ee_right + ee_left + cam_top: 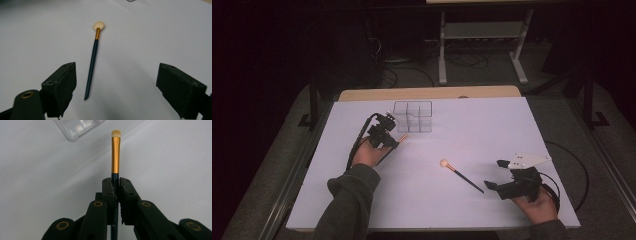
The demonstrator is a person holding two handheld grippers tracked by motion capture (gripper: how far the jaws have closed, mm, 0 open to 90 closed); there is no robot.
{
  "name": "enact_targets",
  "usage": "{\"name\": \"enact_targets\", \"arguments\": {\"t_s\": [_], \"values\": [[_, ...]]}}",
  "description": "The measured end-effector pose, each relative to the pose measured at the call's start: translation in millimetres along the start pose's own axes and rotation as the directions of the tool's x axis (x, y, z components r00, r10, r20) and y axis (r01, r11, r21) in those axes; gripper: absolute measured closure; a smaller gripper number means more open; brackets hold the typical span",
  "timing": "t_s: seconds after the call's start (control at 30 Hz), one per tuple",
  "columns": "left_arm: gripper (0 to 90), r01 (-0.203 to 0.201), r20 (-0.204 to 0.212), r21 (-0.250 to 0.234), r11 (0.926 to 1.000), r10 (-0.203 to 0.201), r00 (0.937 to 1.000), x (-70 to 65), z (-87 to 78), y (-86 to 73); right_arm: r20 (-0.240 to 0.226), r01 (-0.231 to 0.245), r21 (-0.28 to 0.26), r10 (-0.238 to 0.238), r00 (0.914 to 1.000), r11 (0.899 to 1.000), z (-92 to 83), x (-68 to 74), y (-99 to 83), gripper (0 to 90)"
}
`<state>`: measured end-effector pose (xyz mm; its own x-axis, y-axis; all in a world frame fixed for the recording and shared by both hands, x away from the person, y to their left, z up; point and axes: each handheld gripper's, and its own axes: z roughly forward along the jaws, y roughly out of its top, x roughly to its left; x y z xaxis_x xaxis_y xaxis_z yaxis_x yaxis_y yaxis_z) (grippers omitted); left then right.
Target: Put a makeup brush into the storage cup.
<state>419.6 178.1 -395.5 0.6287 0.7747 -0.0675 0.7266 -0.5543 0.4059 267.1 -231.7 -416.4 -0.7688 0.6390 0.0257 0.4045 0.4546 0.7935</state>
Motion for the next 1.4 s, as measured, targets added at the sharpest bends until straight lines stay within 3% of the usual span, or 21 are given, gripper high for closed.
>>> {"name": "enact_targets", "arguments": {"t_s": [0.03, 0.07, 0.33, 0.37, 0.4, 0.6, 1.13, 1.4], "values": [[83.3, -0.02, 0.005, 0.001, 0.9998, 0.02, 0.9998, 1.0, -2.4, -0.3, 0.001, 0.006, 0.0, -0.006, 1.0, 1.0, 0.6, -0.2, 0.3, 15.5], [83.3, -0.009, 0.012, -0.011, 0.9999, 0.009, 0.9999, -0.2, -3.4, -0.7, 0.0, 0.008, -0.001, -0.008, 1.0, 1.0, 1.3, -0.1, 0.8, 15.5], [83.3, -0.038, 0.044, -0.027, 0.9989, 0.039, 0.9983, 0.5, -12.9, -5.3, -0.009, 0.024, -0.005, -0.024, 0.9997, 1.0, 1.6, 1.8, 5.5, 15.6], [83.3, -0.063, 0.05, -0.02, 0.9978, 0.064, 0.9967, 1.5, -14.4, -5.4, -0.012, 0.025, -0.004, -0.025, 0.9996, 1.0, 2.4, 1.4, 5.6, 15.6], [83.3, -0.063, 0.074, -0.02, 0.9978, 0.064, 0.9952, 0.9, -14.8, -5.6, -0.016, 0.02, 0.003, -0.02, 0.9997, 1.0, 2.9, 1.3, 6.1, 15.6], [83.3, -0.082, 0.104, -0.021, 0.9964, 0.084, 0.9911, -2.1, -17.9, -7.6, -0.043, 0.019, 0.018, -0.018, 0.9989, 1.0, 5.9, 1.0, 7.6, 16.6], [83.3, -0.135, 0.142, -0.08, 0.9876, 0.146, 0.9791, -9.6, -37.7, -14.9, -0.073, 0.011, 0.031, -0.009, 0.9973, 0.999, 10.7, 0.9, 17.4, 16.6], [83.3, -0.178, 0.158, -0.112, 0.9777, 0.194, 0.9682, -18.2, -46.1, -17.6, -0.101, 0.013, 0.011, -0.012, 0.9948, 1.0, 11.3, 1.1, 27.7, 16.5]]}}
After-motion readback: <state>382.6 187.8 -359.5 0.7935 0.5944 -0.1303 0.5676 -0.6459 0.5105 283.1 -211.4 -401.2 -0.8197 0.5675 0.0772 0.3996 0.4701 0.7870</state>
